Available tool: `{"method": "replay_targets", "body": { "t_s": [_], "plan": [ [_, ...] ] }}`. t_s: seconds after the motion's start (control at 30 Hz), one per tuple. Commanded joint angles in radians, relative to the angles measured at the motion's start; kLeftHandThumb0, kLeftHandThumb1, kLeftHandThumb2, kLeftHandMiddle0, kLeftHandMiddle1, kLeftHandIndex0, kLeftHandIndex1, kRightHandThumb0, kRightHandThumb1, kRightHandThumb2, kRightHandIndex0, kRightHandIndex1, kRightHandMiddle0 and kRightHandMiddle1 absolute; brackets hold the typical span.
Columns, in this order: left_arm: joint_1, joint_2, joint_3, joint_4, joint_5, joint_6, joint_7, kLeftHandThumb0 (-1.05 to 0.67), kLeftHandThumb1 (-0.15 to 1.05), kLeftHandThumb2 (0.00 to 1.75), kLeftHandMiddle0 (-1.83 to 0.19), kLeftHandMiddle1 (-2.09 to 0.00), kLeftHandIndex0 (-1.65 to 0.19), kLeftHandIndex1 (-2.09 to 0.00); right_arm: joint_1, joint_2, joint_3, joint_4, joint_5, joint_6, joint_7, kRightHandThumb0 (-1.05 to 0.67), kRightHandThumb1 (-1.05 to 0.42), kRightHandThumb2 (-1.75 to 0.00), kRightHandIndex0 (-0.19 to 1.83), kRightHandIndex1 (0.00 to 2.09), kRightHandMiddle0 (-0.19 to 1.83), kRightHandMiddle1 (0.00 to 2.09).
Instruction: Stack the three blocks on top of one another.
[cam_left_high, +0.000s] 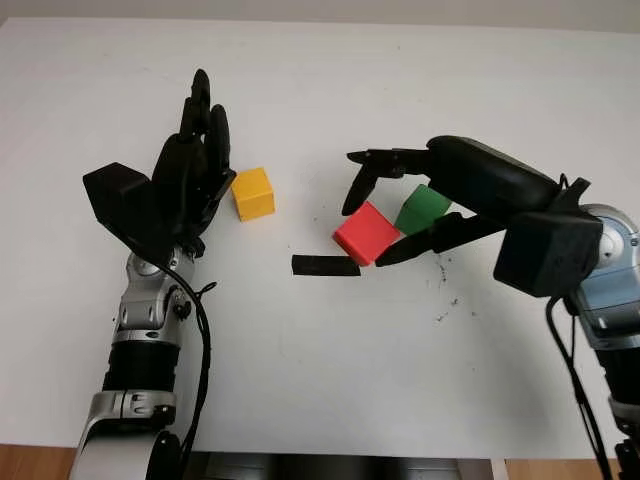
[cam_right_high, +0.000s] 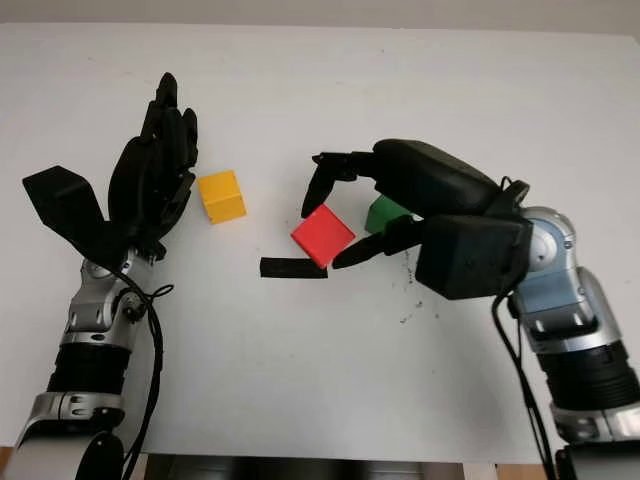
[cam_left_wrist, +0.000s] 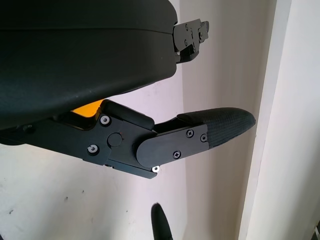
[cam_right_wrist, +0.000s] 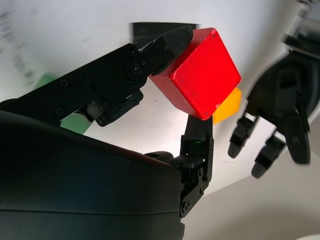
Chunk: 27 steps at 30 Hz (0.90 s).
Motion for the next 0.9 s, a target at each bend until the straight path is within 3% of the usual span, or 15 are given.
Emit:
{"method": "replay_targets", "body": {
  "t_s": [0.0, 0.37, 0.87],
  "plan": [
    [0.012, 0.0, -0.001, -0.026, -0.003, 0.005, 0.001, -0.73, 1.05, 0.67, 0.19, -0.01, 0.19, 0.0, 0.009, 0.043, -0.001, -0.039, 0.024, 0.073, -0.014, -0.44, -0.94, -0.07, 0.26, 0.01, 0.39, 1.49],
    [0.026, 0.004, -0.002, -0.047, 0.008, 0.011, 0.016, -0.73, 1.05, 0.66, 0.19, -0.05, 0.19, -0.03, 0.026, 0.201, 0.037, -0.1, 0.001, 0.322, -0.133, -0.48, -0.95, -0.06, 0.2, 0.0, 0.38, 1.57],
    [0.036, 0.004, 0.001, -0.075, 0.004, 0.027, 0.017, -0.74, 1.05, 0.64, 0.18, -0.06, 0.18, -0.05, 0.131, 0.241, 0.066, -0.185, -0.059, 0.419, -0.226, -0.4, -0.94, -0.05, 0.21, 0.03, 0.31, 1.65]
  ]
}}
